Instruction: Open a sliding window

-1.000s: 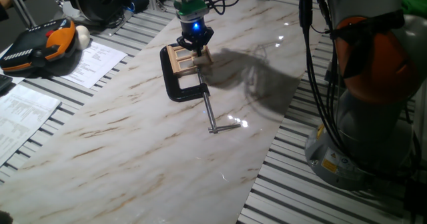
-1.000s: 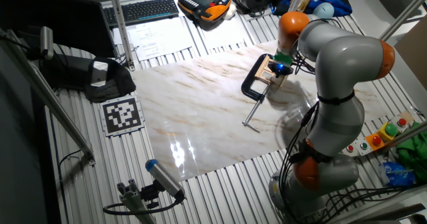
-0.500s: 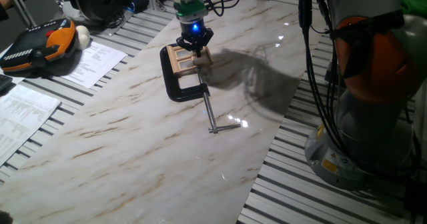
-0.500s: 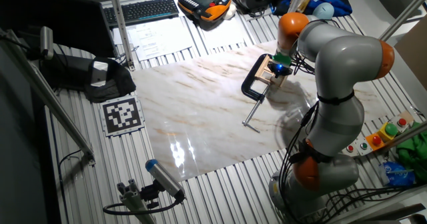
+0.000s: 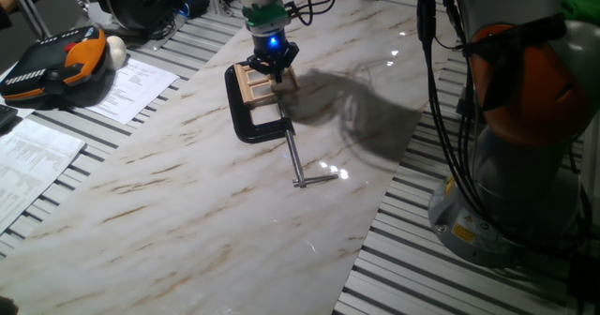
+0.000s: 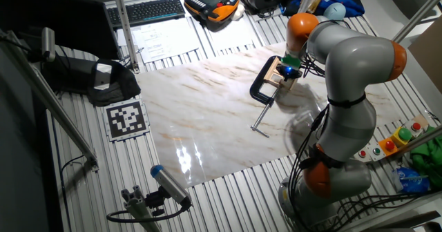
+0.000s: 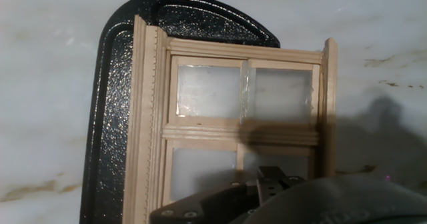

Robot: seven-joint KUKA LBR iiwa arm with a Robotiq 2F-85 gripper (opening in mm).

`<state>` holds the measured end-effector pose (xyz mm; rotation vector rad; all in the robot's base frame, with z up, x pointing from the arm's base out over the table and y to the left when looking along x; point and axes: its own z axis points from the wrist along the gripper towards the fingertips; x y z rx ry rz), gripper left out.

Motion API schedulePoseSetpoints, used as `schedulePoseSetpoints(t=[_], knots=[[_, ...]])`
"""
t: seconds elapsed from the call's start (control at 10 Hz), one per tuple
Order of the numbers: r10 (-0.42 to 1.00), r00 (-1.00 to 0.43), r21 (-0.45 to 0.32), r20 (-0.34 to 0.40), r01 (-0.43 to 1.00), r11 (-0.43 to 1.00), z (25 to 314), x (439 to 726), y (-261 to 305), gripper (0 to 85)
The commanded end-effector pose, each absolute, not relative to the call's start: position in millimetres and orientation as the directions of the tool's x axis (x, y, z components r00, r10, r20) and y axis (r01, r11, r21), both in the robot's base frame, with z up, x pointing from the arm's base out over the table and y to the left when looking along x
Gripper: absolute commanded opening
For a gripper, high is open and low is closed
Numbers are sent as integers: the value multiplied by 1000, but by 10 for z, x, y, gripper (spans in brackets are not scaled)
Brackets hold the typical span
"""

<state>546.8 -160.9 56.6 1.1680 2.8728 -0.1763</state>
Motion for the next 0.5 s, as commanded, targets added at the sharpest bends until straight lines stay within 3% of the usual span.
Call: schedulePoseSetpoints(t=[0.0,0.4], knots=[[695,-715,-89,-73,699,709,553,5473,-1605,0],[705,-705,-95,-72,709,699,521,5480,-1585,0]])
